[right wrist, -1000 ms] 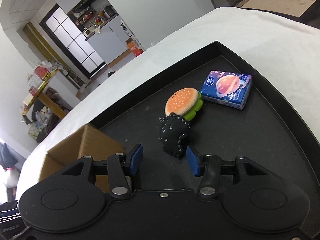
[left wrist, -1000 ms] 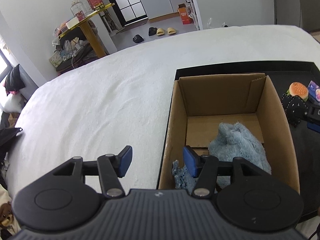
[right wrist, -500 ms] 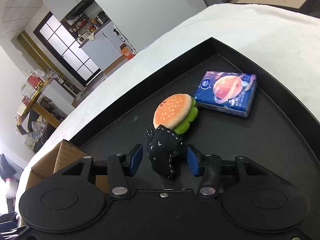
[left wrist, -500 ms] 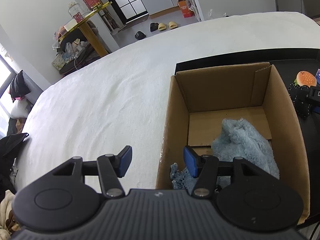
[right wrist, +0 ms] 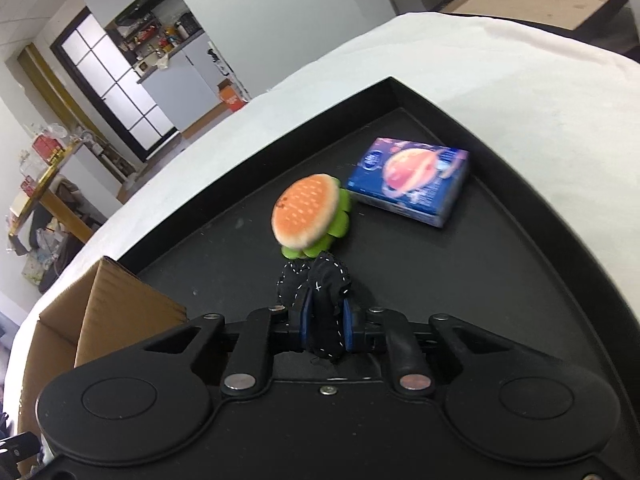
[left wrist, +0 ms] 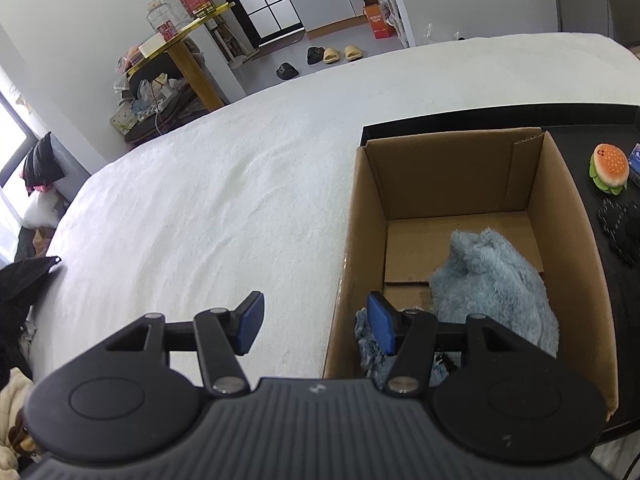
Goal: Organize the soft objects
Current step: 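Lift the black star plush with the right gripper over the box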
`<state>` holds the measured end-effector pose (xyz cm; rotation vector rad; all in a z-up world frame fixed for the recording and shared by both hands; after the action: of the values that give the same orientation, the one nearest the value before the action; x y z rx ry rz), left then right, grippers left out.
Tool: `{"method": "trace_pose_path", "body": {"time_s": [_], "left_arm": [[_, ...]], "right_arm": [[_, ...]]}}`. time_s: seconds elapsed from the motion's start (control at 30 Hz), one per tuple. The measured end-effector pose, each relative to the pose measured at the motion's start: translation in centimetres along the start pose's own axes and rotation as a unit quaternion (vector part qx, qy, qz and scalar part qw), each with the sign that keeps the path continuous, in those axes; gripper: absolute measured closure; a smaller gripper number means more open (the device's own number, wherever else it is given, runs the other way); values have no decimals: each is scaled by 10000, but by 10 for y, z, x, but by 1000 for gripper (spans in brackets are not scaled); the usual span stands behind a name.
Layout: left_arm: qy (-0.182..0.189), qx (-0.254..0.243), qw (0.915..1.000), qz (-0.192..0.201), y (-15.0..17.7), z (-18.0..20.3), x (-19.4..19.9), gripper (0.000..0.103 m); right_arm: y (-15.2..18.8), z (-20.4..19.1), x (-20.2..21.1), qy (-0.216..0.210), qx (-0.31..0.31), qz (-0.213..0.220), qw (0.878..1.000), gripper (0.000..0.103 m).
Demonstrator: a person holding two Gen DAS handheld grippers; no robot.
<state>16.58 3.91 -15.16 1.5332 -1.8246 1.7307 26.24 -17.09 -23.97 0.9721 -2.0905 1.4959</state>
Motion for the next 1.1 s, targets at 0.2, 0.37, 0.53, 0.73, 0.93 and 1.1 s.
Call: {"method": "trace_pose_path", "body": {"time_s": [0.2,0.37,0.53,0.73,0.93,1.1], "left_arm": [[159,150,9997,63,1,-8,5,48],[290,214,9993,133,5,-13,10,48],[515,409,9977,141,8,-22,14,48],[828,606,9947,-74,16,-28,15,48],[946,687,9931,-32,17,-31,15,48],[1054,808,9911,-84,19,-37,11,48]], "right_arm": [[5,-2,26,67,143,26,9999,94],[5,-8,45,117,419,133,9990,94],[3,-9,63,107,506,234,9984,94],[1,-13,83,-97,377,295,9988,94],[-3,-25,97,-255,530,406,9974,94],[-9,-41,106,-449,690,488,9954,94]]}}
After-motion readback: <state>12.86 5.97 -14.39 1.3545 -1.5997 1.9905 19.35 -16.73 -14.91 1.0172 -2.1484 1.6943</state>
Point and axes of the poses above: each gripper's, at about its wrist camera, not at the fingertips, and x roughly against the way its jaws point, z to its right, y to its underside, the point moved 1 cm from there along -x, roughly the way its jaws point, and after that the axes turned 8 degrees about x, right-handed, at the moved point
